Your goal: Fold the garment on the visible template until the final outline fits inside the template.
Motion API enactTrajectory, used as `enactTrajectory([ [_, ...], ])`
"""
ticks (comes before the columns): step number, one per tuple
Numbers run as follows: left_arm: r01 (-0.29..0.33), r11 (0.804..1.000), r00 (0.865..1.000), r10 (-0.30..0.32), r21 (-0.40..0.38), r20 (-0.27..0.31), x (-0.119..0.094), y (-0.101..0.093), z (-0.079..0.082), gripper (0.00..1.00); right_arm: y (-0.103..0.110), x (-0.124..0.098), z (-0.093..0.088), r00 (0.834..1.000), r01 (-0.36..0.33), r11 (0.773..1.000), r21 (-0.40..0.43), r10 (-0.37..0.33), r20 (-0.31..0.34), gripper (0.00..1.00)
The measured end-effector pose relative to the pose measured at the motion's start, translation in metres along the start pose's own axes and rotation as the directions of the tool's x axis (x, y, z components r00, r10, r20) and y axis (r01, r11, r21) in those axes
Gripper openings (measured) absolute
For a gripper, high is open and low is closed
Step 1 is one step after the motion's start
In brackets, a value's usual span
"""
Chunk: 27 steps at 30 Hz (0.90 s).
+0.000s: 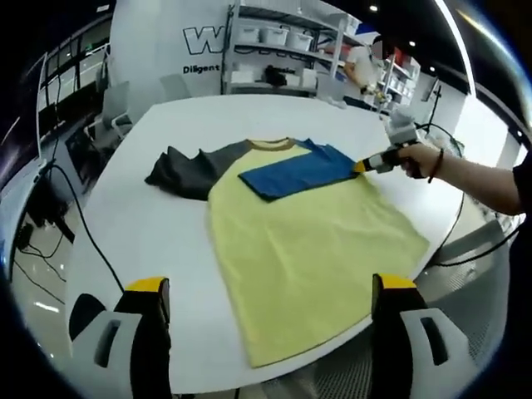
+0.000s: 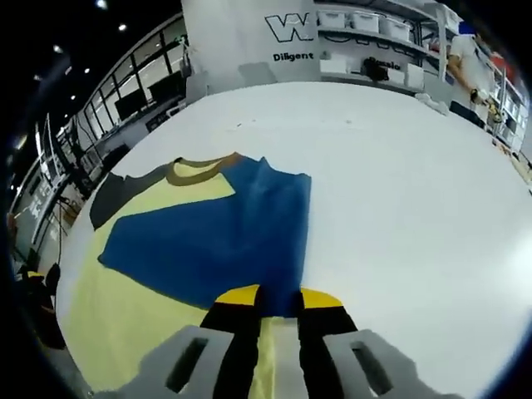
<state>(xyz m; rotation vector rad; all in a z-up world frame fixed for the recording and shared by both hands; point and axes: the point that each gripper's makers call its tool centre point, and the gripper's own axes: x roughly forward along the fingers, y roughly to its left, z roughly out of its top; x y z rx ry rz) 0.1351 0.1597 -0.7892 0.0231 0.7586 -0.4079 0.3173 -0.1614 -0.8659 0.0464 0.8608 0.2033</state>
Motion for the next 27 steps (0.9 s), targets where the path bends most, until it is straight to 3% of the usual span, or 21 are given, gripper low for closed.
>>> enactTrajectory([
  [2,0.002,1.000,1.000,-0.002,0.001,-0.001,0.000,-0.001,0.000,0.99,-0.003,0.001,-0.001,1.000,0.015,0.999,-0.045,-0.015,-0.006,0.03],
  [11,0.020,1.000,1.000,-0.020,0.005,0.019,0.001,-0.006,0.007,0.99,-0.016,-0.004,0.002,1.000,0.017,0.998,-0.053,-0.018,-0.018,0.00],
  [27,0.037,0.999,0.999,-0.038,0.025,0.003,0.004,-0.008,0.008,0.99,-0.071,-0.012,0.002,0.994,0.096,0.991,-0.090,-0.100,-0.048,0.00],
])
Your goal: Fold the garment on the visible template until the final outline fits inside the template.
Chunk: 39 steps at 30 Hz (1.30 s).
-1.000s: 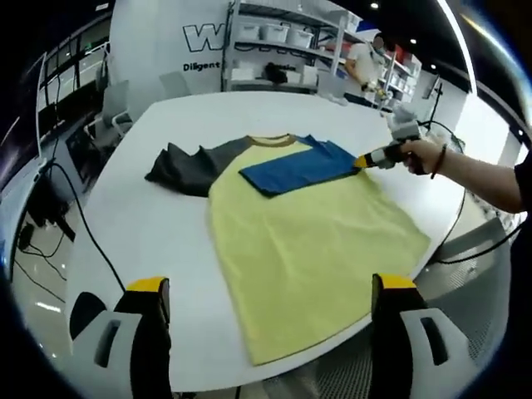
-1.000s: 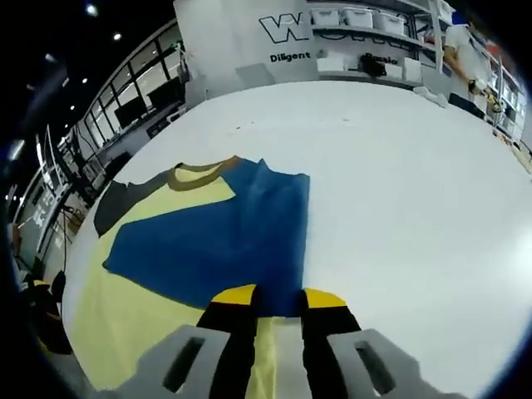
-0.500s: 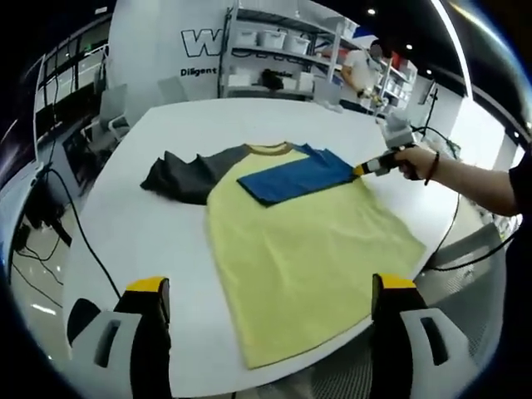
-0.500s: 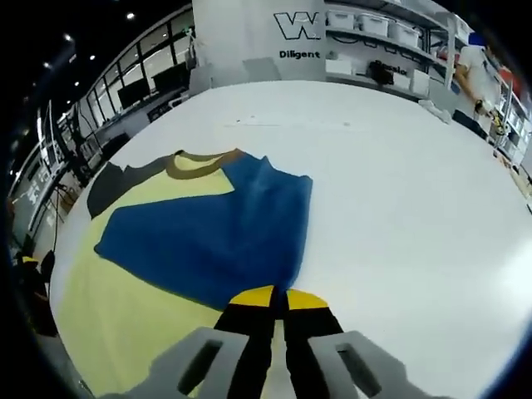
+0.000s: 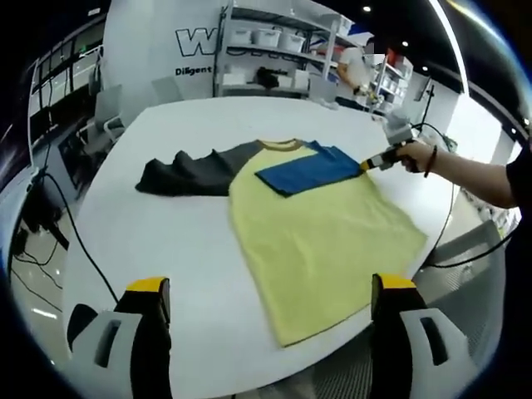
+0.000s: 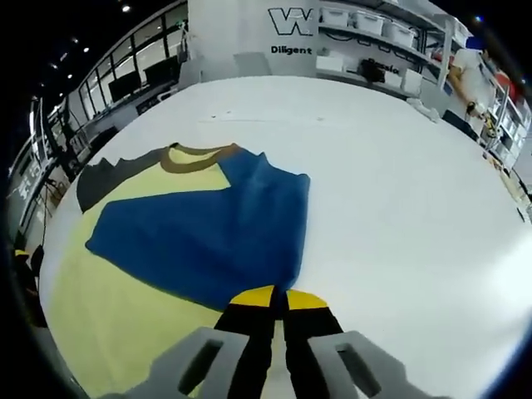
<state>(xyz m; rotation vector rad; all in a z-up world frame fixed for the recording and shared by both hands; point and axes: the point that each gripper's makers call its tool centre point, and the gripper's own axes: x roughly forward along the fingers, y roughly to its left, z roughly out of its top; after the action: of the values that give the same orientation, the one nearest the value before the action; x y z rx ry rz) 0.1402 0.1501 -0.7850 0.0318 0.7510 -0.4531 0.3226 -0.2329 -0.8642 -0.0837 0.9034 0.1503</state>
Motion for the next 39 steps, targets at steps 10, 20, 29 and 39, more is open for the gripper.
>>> enactTrajectory([
  [10,-0.003,1.000,1.000,0.003,0.005,-0.016,0.001,0.003,-0.004,0.99,-0.024,-0.003,-0.003,1.000,0.022,1.000,0.010,-0.022,-0.014,0.00],
  [20,-0.012,1.000,0.999,0.012,0.008,-0.034,0.004,0.008,-0.010,0.98,-0.044,-0.001,-0.002,0.999,0.037,0.999,0.039,-0.037,-0.010,0.00],
  [29,-0.040,0.999,0.999,0.040,0.011,-0.029,0.010,0.022,-0.004,0.96,-0.058,0.001,0.001,0.998,0.067,0.998,0.019,-0.067,-0.014,0.00],
  [39,-0.107,0.994,0.993,0.108,-0.034,0.045,0.024,0.050,0.019,0.89,-0.043,-0.012,0.030,0.984,-0.051,0.978,0.200,0.016,0.176,0.24],
])
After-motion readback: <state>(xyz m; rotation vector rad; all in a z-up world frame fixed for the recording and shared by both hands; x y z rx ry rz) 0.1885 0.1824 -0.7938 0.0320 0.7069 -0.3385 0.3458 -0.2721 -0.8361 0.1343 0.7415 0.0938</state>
